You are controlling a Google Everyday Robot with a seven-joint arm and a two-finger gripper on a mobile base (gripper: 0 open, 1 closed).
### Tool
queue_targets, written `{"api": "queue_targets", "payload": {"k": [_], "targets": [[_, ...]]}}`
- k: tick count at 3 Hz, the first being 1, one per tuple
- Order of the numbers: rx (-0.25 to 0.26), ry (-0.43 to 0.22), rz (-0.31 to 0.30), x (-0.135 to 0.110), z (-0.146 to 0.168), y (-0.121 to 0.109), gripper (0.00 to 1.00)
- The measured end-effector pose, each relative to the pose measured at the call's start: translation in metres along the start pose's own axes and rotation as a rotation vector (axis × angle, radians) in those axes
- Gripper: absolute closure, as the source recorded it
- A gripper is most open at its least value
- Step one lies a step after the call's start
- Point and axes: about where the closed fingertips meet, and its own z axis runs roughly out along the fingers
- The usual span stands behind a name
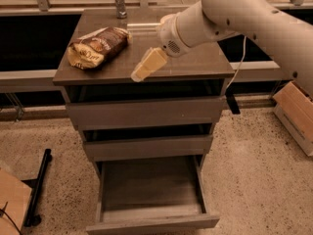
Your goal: Place brown chip bag into bottom drawer
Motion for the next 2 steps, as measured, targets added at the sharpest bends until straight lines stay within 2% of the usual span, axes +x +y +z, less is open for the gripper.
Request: {"api": "queue_targets", "payload": {"k": [1,2], "targets": [[-0.001,0.001,0.001,0.001,0.001,0.000,0.00],[0.013,0.019,0.073,0.012,0.004,0.004,0.00]]}}
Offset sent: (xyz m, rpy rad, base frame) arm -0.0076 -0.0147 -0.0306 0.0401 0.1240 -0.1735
